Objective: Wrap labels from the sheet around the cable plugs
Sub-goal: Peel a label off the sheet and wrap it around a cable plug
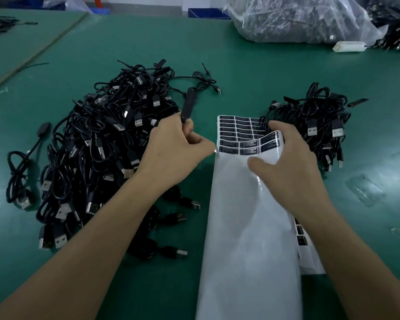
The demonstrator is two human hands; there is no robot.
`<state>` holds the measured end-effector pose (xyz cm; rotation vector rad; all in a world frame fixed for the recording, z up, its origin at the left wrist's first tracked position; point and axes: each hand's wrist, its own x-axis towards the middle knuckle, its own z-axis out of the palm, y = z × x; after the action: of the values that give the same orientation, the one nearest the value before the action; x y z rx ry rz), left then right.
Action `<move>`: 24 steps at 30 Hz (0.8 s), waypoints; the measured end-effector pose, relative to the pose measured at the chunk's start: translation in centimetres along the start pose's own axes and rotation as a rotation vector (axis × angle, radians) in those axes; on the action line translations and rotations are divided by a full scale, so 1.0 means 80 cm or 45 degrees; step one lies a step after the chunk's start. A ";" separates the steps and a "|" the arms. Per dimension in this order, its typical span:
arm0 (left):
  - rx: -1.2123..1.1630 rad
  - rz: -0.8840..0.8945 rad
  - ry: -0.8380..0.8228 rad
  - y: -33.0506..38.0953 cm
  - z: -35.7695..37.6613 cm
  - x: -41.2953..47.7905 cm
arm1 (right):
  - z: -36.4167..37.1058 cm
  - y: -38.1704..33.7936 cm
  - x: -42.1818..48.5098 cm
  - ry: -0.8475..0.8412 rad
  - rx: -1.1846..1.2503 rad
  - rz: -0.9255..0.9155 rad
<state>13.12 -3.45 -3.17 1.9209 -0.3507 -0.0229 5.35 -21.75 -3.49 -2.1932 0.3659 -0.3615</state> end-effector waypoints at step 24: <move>-0.024 -0.035 -0.179 0.003 0.006 0.000 | 0.028 -0.018 -0.017 0.204 -0.487 -0.568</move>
<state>13.01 -3.94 -3.11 1.9103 -0.4166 -0.1790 5.17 -18.81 -3.84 -2.6266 0.0226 -0.7665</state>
